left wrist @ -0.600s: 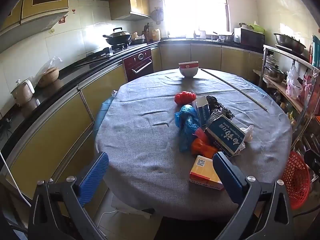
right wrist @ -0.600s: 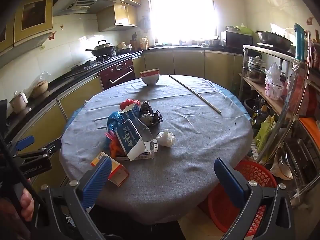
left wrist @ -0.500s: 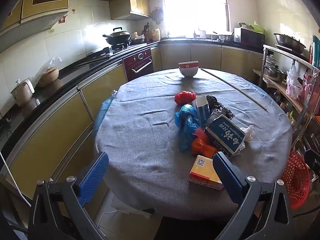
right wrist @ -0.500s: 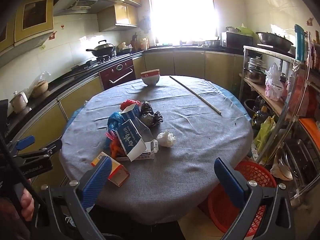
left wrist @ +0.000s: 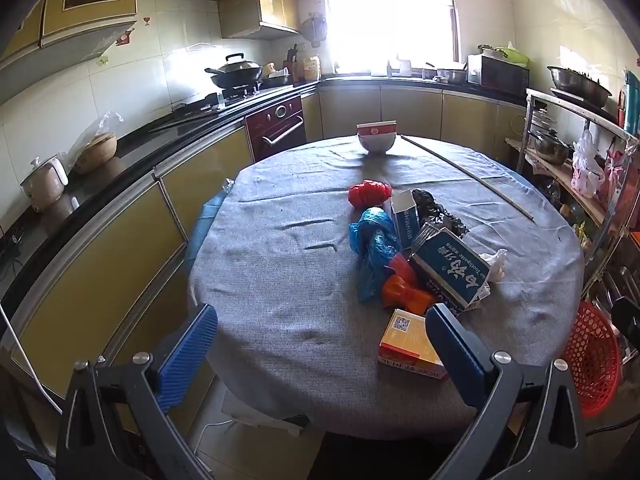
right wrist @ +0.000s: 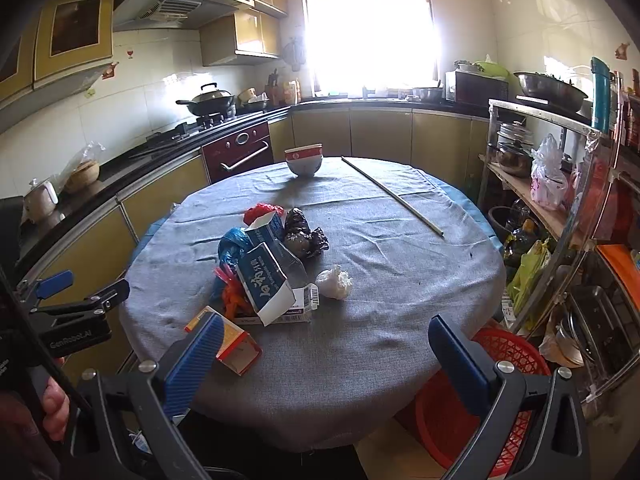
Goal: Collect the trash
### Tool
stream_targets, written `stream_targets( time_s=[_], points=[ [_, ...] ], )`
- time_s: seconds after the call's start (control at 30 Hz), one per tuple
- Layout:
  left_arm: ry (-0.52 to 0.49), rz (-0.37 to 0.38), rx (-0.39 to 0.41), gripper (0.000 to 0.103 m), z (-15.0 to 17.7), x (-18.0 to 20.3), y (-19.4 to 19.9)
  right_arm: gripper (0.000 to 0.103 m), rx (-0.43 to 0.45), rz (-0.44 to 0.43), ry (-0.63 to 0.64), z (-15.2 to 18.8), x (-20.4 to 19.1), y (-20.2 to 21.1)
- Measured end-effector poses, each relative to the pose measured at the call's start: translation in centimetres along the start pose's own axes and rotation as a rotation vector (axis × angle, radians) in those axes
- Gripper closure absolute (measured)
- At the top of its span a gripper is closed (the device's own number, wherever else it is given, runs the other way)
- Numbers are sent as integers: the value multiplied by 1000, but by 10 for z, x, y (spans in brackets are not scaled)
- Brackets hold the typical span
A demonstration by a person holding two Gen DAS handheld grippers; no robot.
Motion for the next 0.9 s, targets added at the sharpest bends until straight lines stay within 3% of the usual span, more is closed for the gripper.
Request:
stream_targets(
  time_s=[0.17,0.9],
  points=[
    [2,0,-4,0,0,-2,-1,0,46,17,22,-1,-1,1],
    [13,-11,-33,0,2,-7,-12,0,-1,-1,26,-2,-5,-11]
  ],
)
Point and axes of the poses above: each gripper's, at about its wrist camera, not at the fingertips, and y roughly against the way its jaws point, x to its right, z to its underside, the point moved 5 cm from there along -y, roughly the way its jaws point, and after that the axes turned 11 degrees about y, right-handed, at the moved point
